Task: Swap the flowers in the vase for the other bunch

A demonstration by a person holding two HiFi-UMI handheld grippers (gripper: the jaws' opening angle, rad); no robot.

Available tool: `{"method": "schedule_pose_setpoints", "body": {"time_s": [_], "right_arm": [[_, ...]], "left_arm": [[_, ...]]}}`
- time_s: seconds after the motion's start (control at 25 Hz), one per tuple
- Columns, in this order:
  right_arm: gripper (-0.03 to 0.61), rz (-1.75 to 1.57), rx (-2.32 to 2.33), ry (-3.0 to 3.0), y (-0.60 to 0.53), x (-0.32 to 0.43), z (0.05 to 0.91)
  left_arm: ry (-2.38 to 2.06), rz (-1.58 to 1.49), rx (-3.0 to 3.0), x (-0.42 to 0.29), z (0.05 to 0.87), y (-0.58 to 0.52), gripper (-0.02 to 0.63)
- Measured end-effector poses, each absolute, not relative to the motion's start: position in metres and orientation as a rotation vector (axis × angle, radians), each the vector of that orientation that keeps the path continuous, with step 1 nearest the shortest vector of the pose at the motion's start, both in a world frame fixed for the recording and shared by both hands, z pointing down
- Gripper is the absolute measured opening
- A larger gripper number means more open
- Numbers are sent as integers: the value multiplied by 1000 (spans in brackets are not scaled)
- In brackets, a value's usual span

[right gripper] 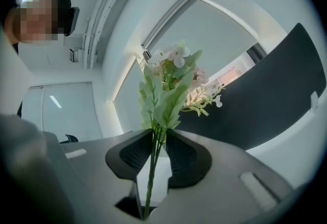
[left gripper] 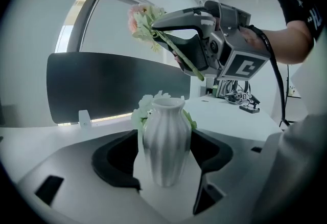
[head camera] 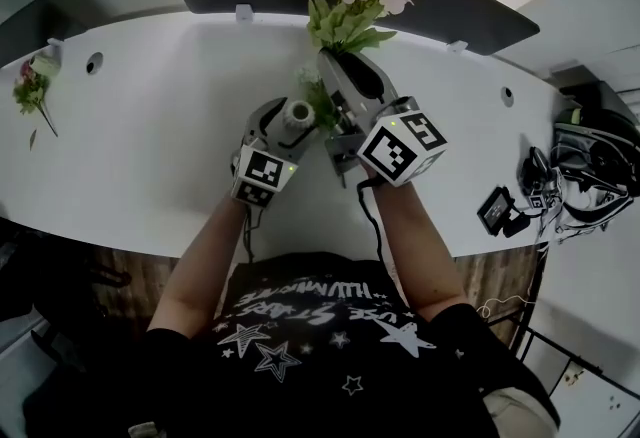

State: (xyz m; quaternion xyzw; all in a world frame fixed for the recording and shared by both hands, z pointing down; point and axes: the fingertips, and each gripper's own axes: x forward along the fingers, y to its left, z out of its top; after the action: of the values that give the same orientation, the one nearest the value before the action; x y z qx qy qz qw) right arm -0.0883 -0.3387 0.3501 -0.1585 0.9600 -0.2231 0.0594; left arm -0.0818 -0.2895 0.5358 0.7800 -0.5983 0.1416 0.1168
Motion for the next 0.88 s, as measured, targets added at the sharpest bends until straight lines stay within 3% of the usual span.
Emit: {"method": "schedule_pose_setpoints", "body": {"time_s": [0.12,0.88], "right_arm": [[81,-685,-480,2906,-342,-88,352],[83,-666,-457,2922,-348,-93,379]], "left_arm": [[-1739,412,2299,-74,531,-289,296],[-1694,394,2332,-69,520,-292,295]]}}
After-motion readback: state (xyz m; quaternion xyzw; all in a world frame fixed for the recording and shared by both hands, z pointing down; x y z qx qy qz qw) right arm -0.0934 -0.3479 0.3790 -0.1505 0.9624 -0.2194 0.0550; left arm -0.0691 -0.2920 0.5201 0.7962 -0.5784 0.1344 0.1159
